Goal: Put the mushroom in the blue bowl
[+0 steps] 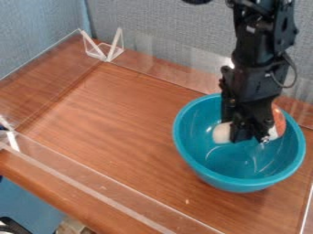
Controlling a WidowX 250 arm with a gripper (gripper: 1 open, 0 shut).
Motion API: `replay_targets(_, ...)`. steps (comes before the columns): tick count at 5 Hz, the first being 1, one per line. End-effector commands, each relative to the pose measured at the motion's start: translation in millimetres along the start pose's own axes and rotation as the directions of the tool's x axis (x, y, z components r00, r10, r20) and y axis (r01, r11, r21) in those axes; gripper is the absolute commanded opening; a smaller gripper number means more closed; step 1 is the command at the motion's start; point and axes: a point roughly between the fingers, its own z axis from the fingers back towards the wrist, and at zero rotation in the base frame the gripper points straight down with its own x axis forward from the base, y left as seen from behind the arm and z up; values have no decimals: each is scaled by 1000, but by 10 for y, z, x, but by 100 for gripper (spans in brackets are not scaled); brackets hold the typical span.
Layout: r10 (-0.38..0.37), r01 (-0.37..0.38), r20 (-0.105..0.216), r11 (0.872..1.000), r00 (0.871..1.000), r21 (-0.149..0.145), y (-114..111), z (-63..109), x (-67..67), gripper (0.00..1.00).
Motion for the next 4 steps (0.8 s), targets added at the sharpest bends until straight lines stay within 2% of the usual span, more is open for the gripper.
replay_targets(1,-4,4,31,1000,1000,12,77,52,23,0)
replay_targets(4,5,-5,14,1000,1000,12,156,-46,11,0)
